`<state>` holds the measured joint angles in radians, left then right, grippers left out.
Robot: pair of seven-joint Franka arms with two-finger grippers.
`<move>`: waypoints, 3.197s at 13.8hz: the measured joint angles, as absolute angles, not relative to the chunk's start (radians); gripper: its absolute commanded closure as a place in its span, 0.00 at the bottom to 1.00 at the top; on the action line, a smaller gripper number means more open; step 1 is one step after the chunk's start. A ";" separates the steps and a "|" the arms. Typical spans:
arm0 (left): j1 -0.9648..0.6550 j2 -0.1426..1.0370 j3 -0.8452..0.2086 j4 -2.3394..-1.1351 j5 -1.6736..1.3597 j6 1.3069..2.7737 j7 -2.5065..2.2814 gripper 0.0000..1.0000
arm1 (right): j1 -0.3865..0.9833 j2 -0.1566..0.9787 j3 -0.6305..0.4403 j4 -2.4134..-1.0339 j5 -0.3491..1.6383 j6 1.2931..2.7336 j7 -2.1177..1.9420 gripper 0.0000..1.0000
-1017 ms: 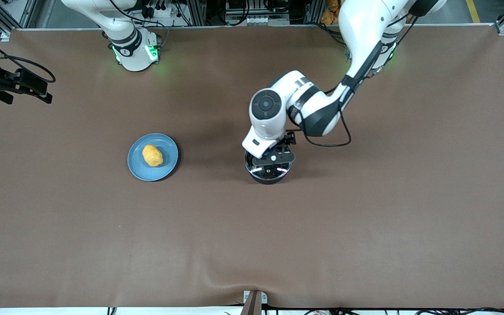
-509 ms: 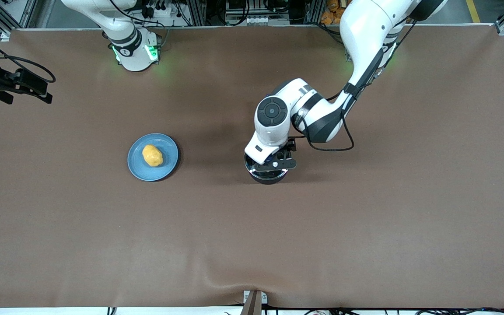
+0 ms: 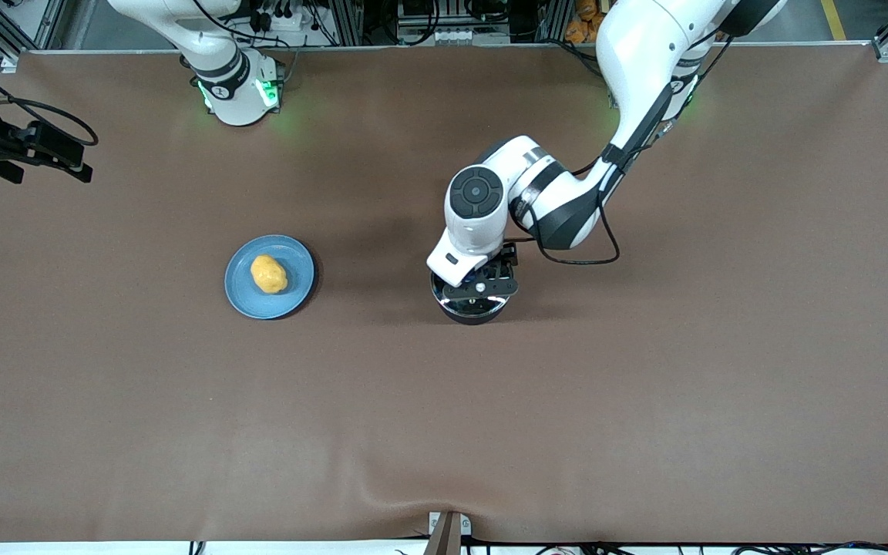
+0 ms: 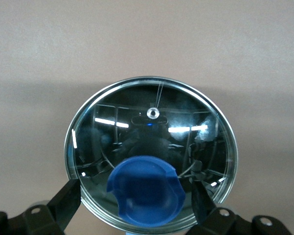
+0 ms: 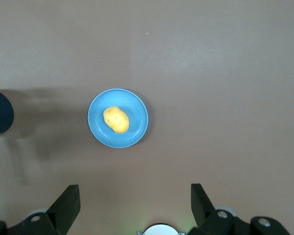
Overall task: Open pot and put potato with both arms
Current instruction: 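Lower the left gripper and grasp the lid's blue knob, then lift the lid with the left gripper while the right gripper reaches out, then lower the lid with the left gripper while the right gripper grasps potato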
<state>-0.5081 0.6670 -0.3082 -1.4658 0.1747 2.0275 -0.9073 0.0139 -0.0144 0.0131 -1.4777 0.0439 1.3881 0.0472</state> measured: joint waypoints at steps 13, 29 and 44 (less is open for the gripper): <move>-0.501 0.691 -0.306 -1.467 0.175 2.065 -0.924 1.00 | 0.014 -0.014 0.013 -1.478 0.044 1.380 0.047 0.00; -0.212 0.422 -0.307 -1.442 0.175 1.873 -0.855 1.00 | 0.014 -0.006 0.013 -1.485 0.044 1.378 0.047 0.00; 0.067 0.100 -0.231 -1.946 0.013 2.130 -0.359 1.00 | 0.160 0.245 0.030 -1.778 0.104 1.755 0.037 0.00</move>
<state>0.0673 0.0996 -0.2313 -1.9463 0.0134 2.1297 -0.3593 0.1601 0.2449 0.0295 -1.7776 0.1036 1.7554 0.0369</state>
